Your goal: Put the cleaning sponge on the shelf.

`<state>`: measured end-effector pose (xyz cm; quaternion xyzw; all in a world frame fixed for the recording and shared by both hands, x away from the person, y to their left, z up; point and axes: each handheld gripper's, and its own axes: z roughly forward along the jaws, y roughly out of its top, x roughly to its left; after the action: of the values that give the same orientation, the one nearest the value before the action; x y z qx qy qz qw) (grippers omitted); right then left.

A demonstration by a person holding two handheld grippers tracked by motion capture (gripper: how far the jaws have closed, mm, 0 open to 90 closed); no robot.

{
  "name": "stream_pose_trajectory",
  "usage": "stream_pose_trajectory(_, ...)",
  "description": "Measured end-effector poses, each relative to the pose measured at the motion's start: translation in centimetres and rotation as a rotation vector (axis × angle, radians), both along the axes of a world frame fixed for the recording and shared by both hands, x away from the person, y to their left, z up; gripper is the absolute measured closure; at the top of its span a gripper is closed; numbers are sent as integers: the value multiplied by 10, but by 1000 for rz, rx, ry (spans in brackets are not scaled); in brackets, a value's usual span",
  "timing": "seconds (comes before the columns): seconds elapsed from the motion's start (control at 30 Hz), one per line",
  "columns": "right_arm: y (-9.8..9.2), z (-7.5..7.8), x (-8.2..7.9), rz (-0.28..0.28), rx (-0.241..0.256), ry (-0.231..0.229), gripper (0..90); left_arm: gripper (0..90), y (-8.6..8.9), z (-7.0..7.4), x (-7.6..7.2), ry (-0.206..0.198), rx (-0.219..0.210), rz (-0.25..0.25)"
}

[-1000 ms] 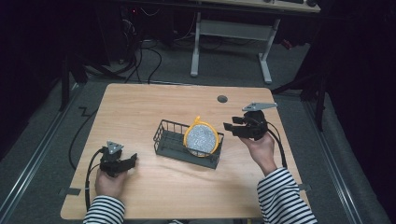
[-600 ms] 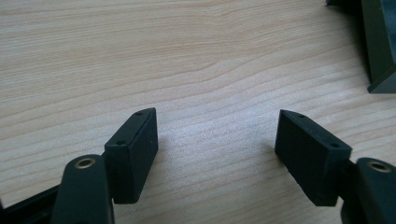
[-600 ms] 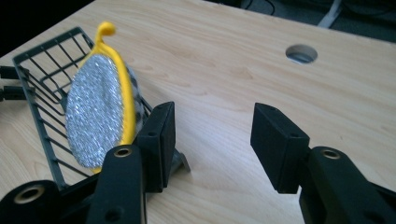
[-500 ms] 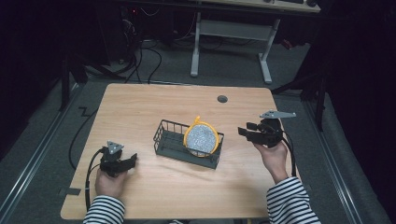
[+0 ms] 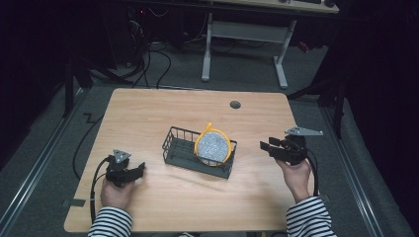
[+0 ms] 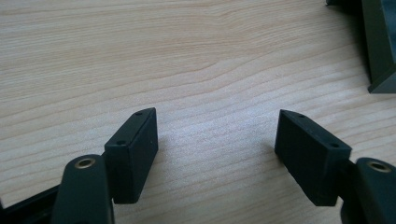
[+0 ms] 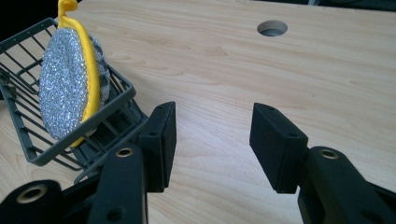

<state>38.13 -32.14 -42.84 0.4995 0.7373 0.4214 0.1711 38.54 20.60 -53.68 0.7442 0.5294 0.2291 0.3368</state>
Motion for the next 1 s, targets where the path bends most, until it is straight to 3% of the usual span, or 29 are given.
stream_pose_trajectory(0.67,-19,-60,-21,-88,18,73,494,305,0,0,0,0,0,1)
stream_pose_trajectory(0.8,-18,-70,-23,-93,8,73,481,305,0,0,0,0,1,1)
stream_pose_trajectory(1.0,-13,-88,-27,-106,-46,68,468,305,0,0,0,0,1,1)
